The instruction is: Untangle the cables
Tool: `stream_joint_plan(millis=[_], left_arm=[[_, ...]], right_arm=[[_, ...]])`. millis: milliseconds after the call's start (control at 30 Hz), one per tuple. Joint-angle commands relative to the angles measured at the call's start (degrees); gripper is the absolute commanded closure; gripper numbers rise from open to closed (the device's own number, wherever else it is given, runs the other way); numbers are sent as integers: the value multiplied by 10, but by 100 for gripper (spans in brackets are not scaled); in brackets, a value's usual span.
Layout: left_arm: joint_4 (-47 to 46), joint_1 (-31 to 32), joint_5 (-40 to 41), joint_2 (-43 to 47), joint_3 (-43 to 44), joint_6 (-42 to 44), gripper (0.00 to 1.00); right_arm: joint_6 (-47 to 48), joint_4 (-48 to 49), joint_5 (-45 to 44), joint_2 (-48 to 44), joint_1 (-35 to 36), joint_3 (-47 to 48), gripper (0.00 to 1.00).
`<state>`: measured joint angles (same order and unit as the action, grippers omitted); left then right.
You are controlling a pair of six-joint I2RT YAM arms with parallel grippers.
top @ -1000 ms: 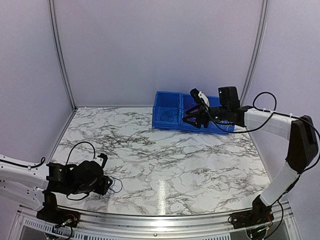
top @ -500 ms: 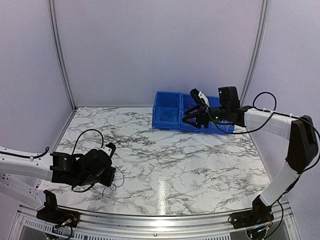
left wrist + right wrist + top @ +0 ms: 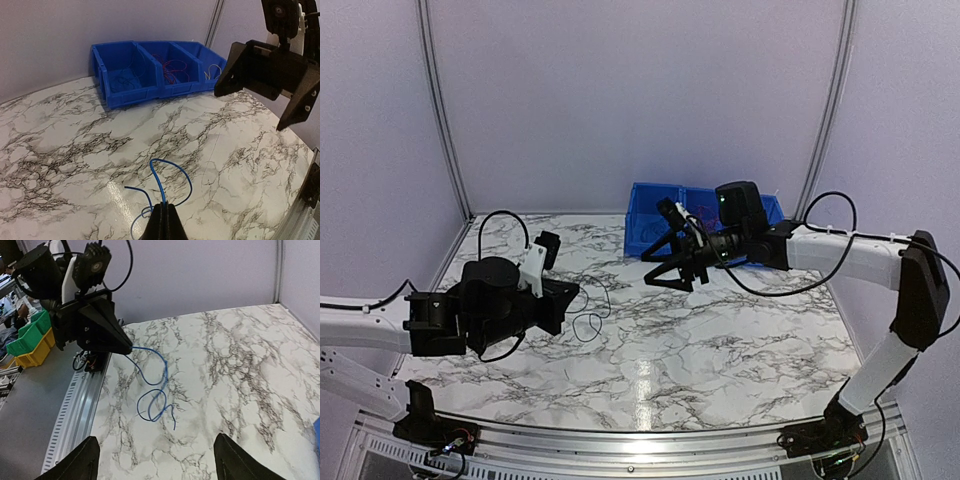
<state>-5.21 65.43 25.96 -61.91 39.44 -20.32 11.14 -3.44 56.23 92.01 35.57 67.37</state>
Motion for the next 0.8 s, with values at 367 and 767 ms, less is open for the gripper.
stream_joint_plan(millis=[367,767], left_arm=[[-70,4,-65,-92,84,28,100],[-73,4,-83,-102,79,22,100]], right_arm=[[-16,-20,-89,67,98,50,22],[-31,-1,-133,67,87,54,97]])
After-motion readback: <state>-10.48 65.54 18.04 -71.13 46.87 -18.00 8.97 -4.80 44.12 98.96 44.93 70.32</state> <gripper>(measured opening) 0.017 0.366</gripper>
